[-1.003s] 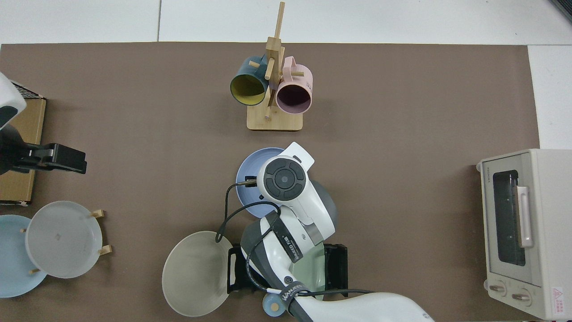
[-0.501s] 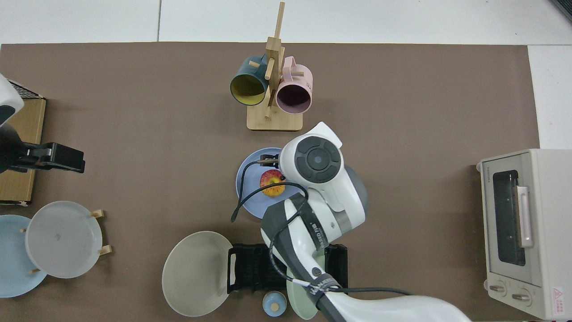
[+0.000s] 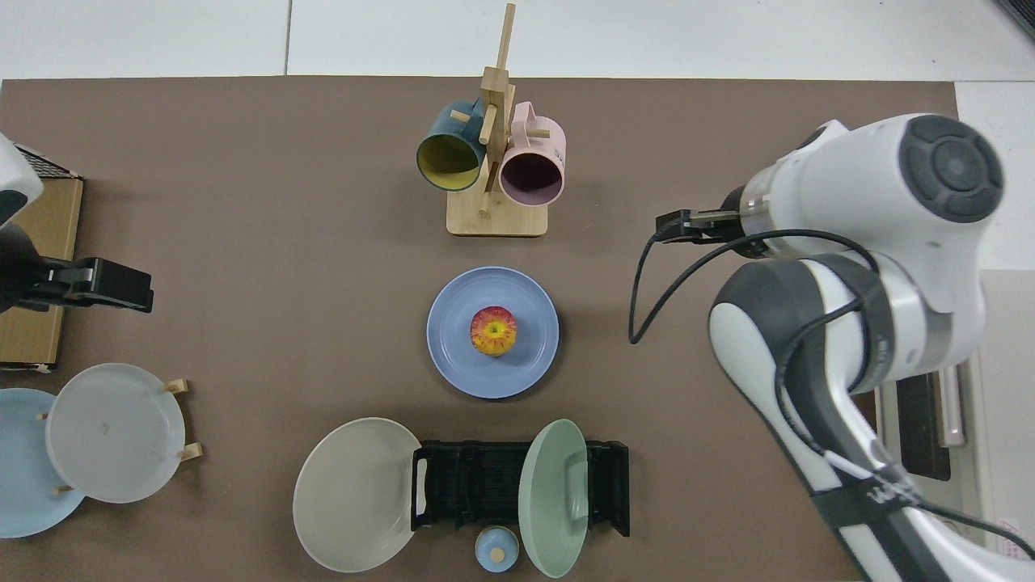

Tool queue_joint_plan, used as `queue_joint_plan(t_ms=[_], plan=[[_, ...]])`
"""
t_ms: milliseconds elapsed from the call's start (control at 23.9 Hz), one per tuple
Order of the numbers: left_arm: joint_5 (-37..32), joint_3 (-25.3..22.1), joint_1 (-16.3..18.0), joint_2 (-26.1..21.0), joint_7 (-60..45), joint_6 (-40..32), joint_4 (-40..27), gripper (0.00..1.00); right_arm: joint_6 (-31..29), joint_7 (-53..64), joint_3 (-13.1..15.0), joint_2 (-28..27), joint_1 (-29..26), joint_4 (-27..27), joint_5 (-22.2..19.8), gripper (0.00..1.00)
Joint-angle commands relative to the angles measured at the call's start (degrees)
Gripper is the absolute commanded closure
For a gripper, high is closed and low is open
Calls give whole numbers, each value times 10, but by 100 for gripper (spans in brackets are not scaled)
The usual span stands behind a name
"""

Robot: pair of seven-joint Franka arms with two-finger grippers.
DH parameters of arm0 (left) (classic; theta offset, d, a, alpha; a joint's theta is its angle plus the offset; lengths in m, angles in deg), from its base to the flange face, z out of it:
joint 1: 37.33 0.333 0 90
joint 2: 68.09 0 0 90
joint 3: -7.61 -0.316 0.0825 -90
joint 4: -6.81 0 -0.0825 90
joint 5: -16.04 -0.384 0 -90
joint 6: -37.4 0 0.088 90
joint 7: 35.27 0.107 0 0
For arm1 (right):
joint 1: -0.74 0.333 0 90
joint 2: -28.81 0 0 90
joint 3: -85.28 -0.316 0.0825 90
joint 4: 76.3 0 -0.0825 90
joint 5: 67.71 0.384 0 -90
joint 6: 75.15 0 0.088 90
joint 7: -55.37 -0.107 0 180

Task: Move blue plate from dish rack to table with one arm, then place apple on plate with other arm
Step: 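Release the apple and raise the right gripper away from the plate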

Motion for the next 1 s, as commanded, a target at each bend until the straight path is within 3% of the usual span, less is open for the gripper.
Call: queue_joint_plan(t_ms=[0,418,752,961], plan=[[-8,-2,-3,0,-1,-5,9,0,39,64,-8,37,-47,9,-8,0],[-8,-2,-2,1,-1,-5,9,0,111,150,-9,97,-124,9,-65,0],[-8,-3,-1,1,-1,-6,9,0,187,162,-9,135,-136,10,-88,0],[-8,-3,-2,1,-1,-5,9,0,186,162,-12,137,-144,9,-99,0]])
